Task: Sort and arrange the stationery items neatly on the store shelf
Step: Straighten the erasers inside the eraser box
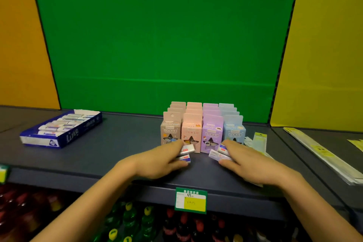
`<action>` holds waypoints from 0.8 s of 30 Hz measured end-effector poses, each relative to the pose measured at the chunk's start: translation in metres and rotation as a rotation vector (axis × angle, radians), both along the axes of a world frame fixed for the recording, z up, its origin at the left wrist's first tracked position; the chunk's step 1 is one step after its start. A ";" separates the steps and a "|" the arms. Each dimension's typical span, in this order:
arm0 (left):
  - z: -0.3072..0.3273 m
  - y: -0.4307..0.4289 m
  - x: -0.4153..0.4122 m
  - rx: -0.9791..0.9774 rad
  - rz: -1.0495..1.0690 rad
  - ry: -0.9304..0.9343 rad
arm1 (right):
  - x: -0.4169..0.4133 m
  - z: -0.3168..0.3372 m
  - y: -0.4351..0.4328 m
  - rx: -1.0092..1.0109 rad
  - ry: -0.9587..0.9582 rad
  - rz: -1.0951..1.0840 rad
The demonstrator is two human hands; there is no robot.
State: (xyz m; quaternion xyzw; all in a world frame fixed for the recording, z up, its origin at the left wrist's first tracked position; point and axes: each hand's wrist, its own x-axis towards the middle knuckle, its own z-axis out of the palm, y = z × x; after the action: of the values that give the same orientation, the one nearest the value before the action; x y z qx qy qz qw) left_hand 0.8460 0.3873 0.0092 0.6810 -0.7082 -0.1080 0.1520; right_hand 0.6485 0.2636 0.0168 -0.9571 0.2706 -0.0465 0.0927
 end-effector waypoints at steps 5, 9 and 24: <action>0.001 0.054 0.034 -0.184 0.223 0.182 | 0.025 0.011 0.028 0.001 -0.044 0.116; -0.005 0.103 0.078 -0.286 0.459 0.422 | 0.066 0.012 0.056 0.041 -0.130 0.198; -0.008 0.263 0.245 -0.257 0.770 0.790 | 0.263 -0.003 0.168 0.206 -0.310 0.206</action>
State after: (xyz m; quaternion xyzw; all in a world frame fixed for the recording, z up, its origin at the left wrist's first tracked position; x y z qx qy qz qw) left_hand 1.0914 0.6506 0.0014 0.7741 -0.3052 -0.2045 0.5156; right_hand 0.9113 0.4319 0.0134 -0.9465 0.1573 -0.1558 0.2347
